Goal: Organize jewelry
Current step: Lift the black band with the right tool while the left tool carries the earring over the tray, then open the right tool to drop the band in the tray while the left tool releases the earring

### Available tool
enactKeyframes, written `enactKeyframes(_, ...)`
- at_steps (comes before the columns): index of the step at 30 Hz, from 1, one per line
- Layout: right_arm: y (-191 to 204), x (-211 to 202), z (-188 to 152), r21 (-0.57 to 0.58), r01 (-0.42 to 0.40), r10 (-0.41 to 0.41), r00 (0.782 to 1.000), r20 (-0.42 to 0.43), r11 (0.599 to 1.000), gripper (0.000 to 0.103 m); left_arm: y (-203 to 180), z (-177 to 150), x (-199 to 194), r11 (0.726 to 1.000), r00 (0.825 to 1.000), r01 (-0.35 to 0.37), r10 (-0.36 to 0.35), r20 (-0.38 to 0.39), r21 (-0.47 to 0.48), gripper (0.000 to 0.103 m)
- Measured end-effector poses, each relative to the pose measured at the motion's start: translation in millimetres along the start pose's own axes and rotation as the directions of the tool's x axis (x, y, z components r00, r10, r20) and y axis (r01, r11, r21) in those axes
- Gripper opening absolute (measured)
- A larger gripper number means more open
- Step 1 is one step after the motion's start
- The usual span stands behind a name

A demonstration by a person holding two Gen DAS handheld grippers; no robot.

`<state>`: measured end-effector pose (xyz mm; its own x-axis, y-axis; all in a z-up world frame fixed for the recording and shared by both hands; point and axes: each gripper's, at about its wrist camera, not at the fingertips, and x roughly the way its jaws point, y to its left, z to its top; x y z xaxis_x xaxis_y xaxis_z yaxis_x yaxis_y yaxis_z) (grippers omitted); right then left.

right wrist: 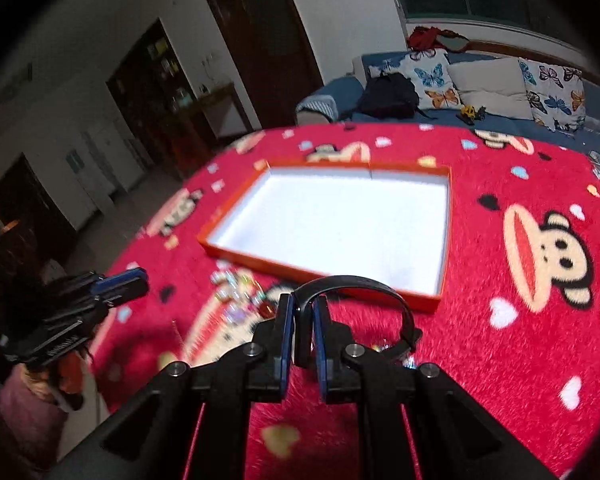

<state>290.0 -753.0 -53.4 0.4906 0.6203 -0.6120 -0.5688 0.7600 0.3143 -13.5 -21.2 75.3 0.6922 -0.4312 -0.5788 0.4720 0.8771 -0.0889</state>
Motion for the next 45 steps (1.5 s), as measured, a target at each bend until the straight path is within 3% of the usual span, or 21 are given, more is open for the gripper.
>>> enactKeyframes(10,-0.5,-19.1,42.4,-0.014,-0.032,0.033,0.994,0.101,0.999,0.012,13.6,80.2,-22.8,1.000,0.992,-0.008,0.004,0.122,0.029,0.011)
enactKeyframes(19,-19.5,5.9,60.7,-0.002,-0.001,0.001,0.997,0.080,1.000,0.012,34.4,151.3,-17.8,0.997,0.983,-0.056,0.045,0.181,0.061,0.011)
enactKeyframes(24,-28.9,18.9,62.9,0.015,0.004,-0.005,0.998,0.059,1.000,0.012,43.4,168.5,-2.0,0.995,0.984,-0.075,0.063,0.168,0.067,0.011)
enactKeyframes(28,-32.2,33.4,60.7,0.012,0.016,-0.016,1.000,0.022,1.000,0.012,49.4,163.8,17.3,0.995,0.989,-0.073,0.064,0.131,0.064,0.011)
enactKeyframes(36,-30.7,69.7,53.5,-0.060,0.081,-0.086,0.993,-0.084,0.995,0.012,57.1,123.9,75.8,0.997,0.998,-0.057,0.057,-0.002,0.053,0.011)
enactKeyframes(45,-15.7,113.3,48.5,-0.196,0.137,-0.171,0.970,-0.172,0.971,0.012,77.4,68.2,150.2,0.998,0.981,-0.057,0.060,-0.186,0.019,0.011)
